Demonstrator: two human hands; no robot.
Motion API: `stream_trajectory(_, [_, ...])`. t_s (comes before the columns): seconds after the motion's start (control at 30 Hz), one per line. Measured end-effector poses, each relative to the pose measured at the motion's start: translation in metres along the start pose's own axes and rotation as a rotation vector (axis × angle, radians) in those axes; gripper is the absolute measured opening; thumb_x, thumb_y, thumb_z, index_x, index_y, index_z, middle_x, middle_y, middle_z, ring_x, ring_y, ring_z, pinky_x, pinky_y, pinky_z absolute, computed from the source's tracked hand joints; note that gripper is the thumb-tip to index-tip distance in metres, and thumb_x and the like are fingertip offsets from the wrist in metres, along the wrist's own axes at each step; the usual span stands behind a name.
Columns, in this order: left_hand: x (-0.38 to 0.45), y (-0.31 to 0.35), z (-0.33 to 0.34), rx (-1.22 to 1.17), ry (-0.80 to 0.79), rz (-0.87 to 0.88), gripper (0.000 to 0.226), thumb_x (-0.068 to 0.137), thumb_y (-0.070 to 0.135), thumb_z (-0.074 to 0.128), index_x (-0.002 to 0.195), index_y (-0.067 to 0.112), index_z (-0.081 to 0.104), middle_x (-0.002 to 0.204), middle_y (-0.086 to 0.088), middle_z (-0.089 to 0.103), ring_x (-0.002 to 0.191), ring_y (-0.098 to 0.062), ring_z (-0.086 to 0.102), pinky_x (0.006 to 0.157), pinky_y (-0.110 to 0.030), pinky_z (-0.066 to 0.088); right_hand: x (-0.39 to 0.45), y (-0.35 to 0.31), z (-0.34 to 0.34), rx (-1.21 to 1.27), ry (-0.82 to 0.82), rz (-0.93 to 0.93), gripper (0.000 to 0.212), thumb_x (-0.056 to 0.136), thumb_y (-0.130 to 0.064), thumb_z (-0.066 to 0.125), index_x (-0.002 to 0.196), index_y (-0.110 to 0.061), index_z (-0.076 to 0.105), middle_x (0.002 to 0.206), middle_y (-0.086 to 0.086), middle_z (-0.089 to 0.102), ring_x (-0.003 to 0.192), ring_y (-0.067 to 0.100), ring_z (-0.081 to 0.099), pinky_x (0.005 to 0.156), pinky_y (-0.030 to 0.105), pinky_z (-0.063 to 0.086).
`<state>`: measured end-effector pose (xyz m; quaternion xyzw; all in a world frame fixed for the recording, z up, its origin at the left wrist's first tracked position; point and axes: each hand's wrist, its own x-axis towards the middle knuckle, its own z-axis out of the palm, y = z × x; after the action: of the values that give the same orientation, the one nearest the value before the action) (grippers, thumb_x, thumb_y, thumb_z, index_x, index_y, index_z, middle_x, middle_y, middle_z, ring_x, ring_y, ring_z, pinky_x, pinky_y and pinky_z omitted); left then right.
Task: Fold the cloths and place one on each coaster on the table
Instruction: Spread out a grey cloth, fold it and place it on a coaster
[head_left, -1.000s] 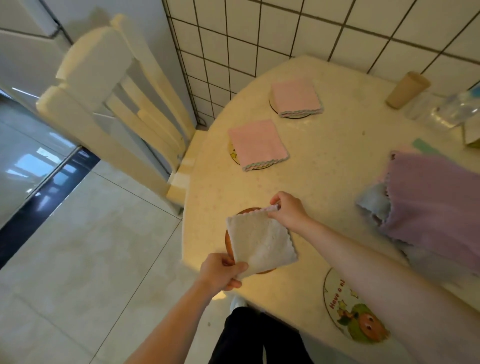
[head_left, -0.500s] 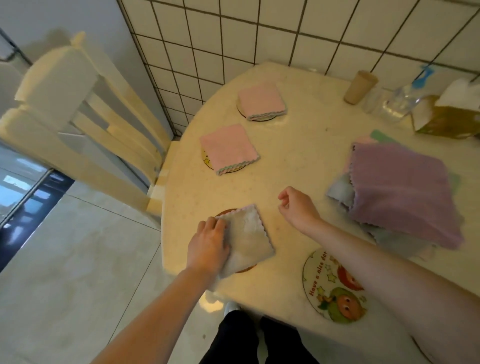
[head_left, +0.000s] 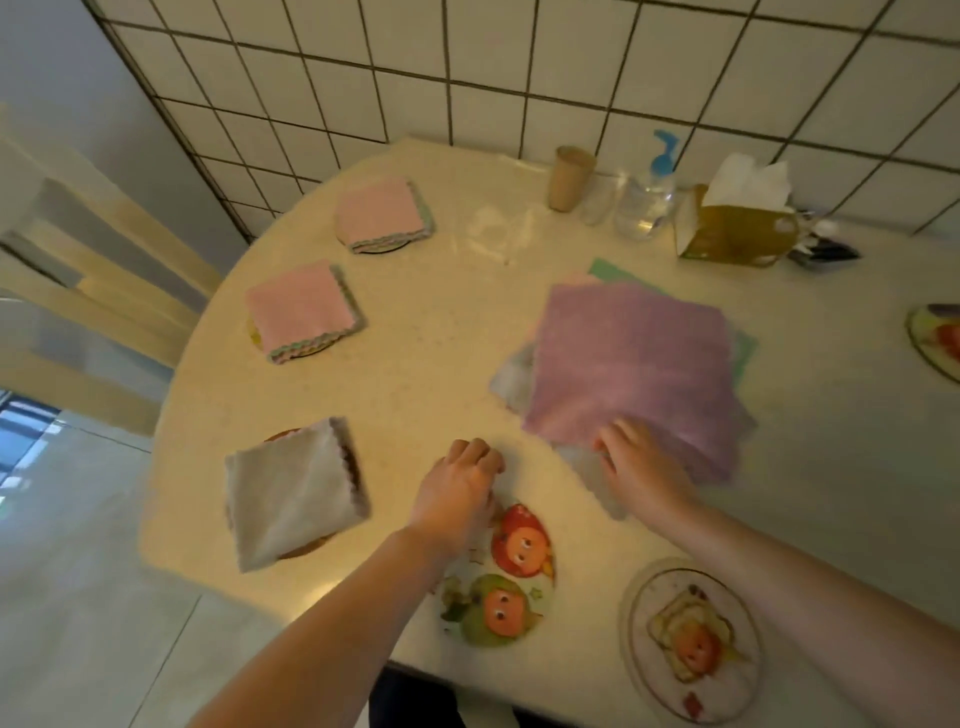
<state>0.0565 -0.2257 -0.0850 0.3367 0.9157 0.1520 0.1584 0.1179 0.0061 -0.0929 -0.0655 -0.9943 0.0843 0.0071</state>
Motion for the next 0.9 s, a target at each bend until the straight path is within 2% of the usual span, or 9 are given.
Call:
stream_trajectory(0.13, [0.032,0.054,0.03,0.076,-0.019,0.143,0.046,0.076,0.008,0.058,0.122,0.012,0.057,0.123,-0.005,0.056,0.117,-0.029,0.048,0.091,-0.039,0.048,-0.029,0.075,0.0,-0.07,-0.044,-0.005,0.026,0.063,-0.011,0.078,0.079,-0.017,0.058,0.079,0.002,0.057,0.073,0.026,0.059,0.053,0.032,0.047])
stream_trajectory(0.23, [0.056,0.089,0.043,0.082,-0.019,0.167,0.048,0.079,0.013,0.06,0.126,0.013,0.056,0.127,-0.005,0.055,0.122,-0.027,0.047,0.096,-0.037,0.046,-0.04,0.113,-0.001,-0.013,-0.103,0.02,0.023,0.074,-0.013,0.073,0.091,-0.015,0.059,0.093,0.003,0.058,0.083,0.027,0.06,0.059,0.037,0.05])
stream_trajectory(0.33, [0.066,0.102,0.044,0.106,-0.009,0.158,0.051,0.081,0.019,0.061,0.131,0.014,0.051,0.136,-0.004,0.049,0.128,-0.027,0.042,0.1,-0.037,0.04,-0.041,0.112,0.002,0.011,-0.118,0.025,0.019,0.083,-0.026,0.066,0.098,-0.018,0.058,0.097,0.001,0.059,0.083,0.023,0.06,0.056,0.037,0.05])
stream_trajectory(0.47, [0.07,0.095,0.043,0.142,0.02,0.137,0.048,0.088,0.022,0.054,0.135,0.018,0.048,0.139,0.0,0.046,0.127,-0.025,0.042,0.103,-0.036,0.039,-0.037,0.093,-0.001,-0.085,-0.131,-0.031,0.022,0.079,-0.036,0.07,0.089,-0.02,0.059,0.085,-0.001,0.059,0.073,0.021,0.06,0.049,0.029,0.039])
stream_trajectory(0.53, [0.073,0.092,0.039,0.128,0.029,0.147,0.043,0.087,0.023,0.053,0.13,0.018,0.053,0.134,-0.001,0.051,0.12,-0.026,0.048,0.095,-0.037,0.044,-0.031,0.086,-0.008,-0.117,-0.084,-0.06,0.02,0.079,-0.037,0.069,0.085,-0.02,0.06,0.082,-0.002,0.06,0.068,0.021,0.06,0.048,0.027,0.032])
stream_trajectory(0.57, [0.119,0.108,0.045,0.154,0.012,0.131,0.042,0.086,0.026,0.051,0.126,0.018,0.055,0.13,-0.001,0.053,0.116,-0.027,0.051,0.091,-0.038,0.046,-0.002,0.126,-0.01,-0.091,-0.112,-0.057,0.017,0.081,-0.035,0.068,0.083,-0.02,0.06,0.08,-0.001,0.06,0.066,0.021,0.06,0.047,0.026,0.03])
stream_trajectory(0.7, [0.13,0.11,0.039,0.166,0.004,0.079,0.054,0.082,0.048,0.029,0.114,0.019,0.062,0.115,0.0,0.06,0.105,-0.028,0.056,0.079,-0.038,0.05,0.009,0.127,-0.021,-0.063,-0.074,-0.043,0.017,0.077,-0.029,0.071,0.07,-0.02,0.058,0.07,-0.002,0.057,0.056,0.02,0.057,0.045,0.024,0.026])
stream_trajectory(0.8, [0.125,0.11,0.042,0.131,-0.006,0.064,0.043,0.091,0.047,0.037,0.123,0.025,0.056,0.119,0.004,0.055,0.109,-0.024,0.05,0.083,-0.038,0.048,0.003,0.119,-0.027,-0.05,0.06,-0.065,0.021,0.079,-0.022,0.065,0.067,-0.017,0.049,0.061,-0.001,0.053,0.051,0.02,0.053,0.044,0.028,0.029])
stream_trajectory(0.9, [0.128,0.096,0.034,0.048,0.067,0.041,0.029,0.091,0.029,0.054,0.12,0.024,0.059,0.114,0.002,0.056,0.105,-0.023,0.052,0.076,-0.039,0.053,0.015,0.117,-0.032,-0.004,0.11,-0.081,0.02,0.089,-0.023,0.054,0.072,-0.015,0.045,0.052,-0.001,0.053,0.042,0.02,0.05,0.042,0.024,0.023])
